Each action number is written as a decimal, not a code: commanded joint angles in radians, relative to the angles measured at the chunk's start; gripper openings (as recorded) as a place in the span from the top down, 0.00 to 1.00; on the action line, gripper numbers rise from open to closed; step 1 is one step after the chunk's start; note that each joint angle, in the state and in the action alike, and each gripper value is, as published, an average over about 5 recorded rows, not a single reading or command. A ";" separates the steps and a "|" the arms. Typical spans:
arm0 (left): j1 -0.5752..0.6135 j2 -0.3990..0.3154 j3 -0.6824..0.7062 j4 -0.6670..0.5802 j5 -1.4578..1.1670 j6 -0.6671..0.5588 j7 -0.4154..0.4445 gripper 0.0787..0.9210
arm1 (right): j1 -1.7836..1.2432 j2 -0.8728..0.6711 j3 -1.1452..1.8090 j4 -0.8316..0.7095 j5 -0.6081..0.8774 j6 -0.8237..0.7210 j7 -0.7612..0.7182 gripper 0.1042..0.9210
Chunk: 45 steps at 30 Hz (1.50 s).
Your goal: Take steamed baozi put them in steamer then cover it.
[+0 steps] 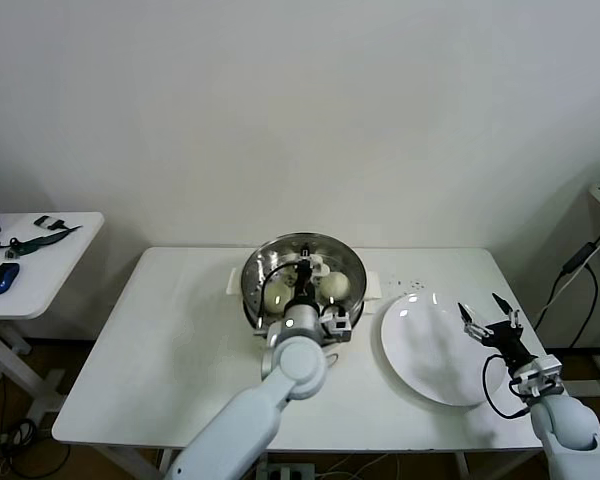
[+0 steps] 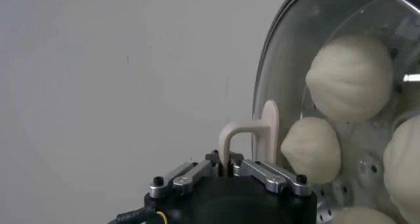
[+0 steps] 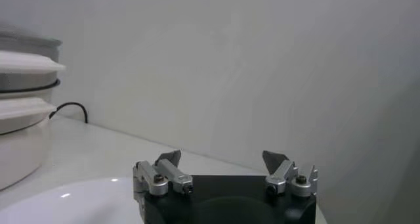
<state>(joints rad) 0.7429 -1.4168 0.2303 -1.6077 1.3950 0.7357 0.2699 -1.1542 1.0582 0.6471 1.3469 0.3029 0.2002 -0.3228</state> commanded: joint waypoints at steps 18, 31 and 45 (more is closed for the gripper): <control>0.220 0.225 -0.056 -0.401 -0.095 0.050 0.021 0.27 | 0.008 -0.005 -0.001 0.037 -0.044 -0.085 0.026 0.12; 0.495 0.305 -0.417 -0.614 -0.549 -0.103 -0.292 0.12 | -0.006 0.010 -0.008 0.098 -0.038 -0.113 0.050 0.12; 0.774 0.113 -0.946 -0.447 -1.482 -0.669 -0.391 0.12 | -0.049 0.054 0.001 0.171 -0.039 -0.130 0.072 0.12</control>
<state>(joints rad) 1.3062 -1.1964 -0.3362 -2.1291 0.5708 0.6978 -0.0367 -1.1846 1.0915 0.6461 1.4742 0.2598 0.0844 -0.2599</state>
